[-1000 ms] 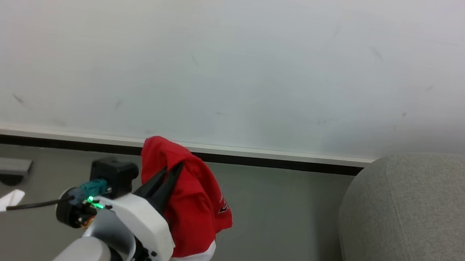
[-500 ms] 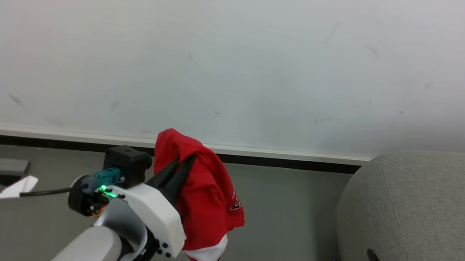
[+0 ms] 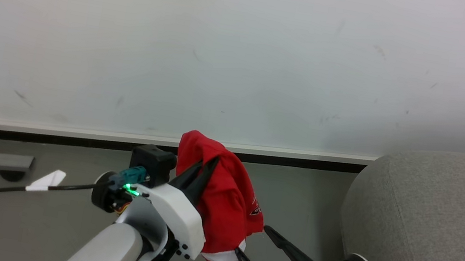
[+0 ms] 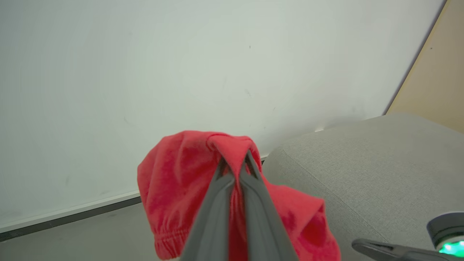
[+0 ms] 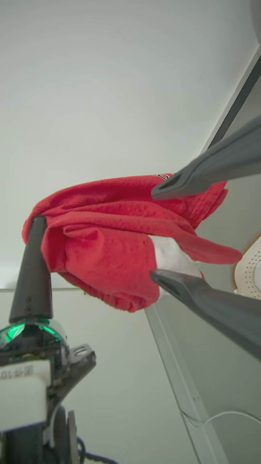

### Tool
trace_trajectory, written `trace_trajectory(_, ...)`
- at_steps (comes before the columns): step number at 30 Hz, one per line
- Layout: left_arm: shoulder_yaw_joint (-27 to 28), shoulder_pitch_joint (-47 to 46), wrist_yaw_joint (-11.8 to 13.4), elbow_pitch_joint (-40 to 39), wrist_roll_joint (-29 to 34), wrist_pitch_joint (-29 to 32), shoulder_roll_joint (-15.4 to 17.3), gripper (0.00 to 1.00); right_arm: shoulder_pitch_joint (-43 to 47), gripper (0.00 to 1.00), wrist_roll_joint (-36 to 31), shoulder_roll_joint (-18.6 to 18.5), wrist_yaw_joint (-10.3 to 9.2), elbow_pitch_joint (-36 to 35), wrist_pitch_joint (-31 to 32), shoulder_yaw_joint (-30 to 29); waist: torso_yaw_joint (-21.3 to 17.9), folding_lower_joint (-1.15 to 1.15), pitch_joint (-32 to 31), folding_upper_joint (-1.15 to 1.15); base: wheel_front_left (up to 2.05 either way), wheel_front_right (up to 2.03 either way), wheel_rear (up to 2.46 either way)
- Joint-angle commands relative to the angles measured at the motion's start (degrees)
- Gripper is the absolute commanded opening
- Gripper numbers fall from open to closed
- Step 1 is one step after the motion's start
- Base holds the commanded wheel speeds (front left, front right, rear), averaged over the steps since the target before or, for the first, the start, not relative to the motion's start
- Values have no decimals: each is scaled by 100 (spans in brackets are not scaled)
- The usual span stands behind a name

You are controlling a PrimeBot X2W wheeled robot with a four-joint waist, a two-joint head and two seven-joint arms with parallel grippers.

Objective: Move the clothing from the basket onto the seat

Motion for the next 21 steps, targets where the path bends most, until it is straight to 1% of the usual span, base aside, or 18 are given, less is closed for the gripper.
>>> trace_trajectory(1,-10,-69,-28,32,42,-35,15,0,-206,100,133,37,-13,107,-24,132,4,0,5,0,0,0,0)
trace_trajectory(6,-88,-142,-47,139,48,-48,-45,0,-757,100,522,245,-13,593,-40,637,25,0,21,0,0,0,0)
trace_trajectory(10,-182,-205,-86,114,21,14,-130,0,-1132,100,709,456,-13,1042,-36,809,49,0,42,0,0,0,0)
trace_trajectory(17,-302,-185,-99,92,-56,79,-207,0,-1414,100,563,709,-13,1751,-39,512,94,0,67,0,0,0,0)
trace_trajectory(20,-337,-180,-105,106,-88,91,-230,0,-1389,100,671,763,-12,2009,-39,472,120,0,62,0,0,0,0)
trace_trajectory(21,-347,-177,-106,111,-99,93,-234,0,-1377,47,723,769,-12,2087,-39,511,128,0,59,0,0,0,0)
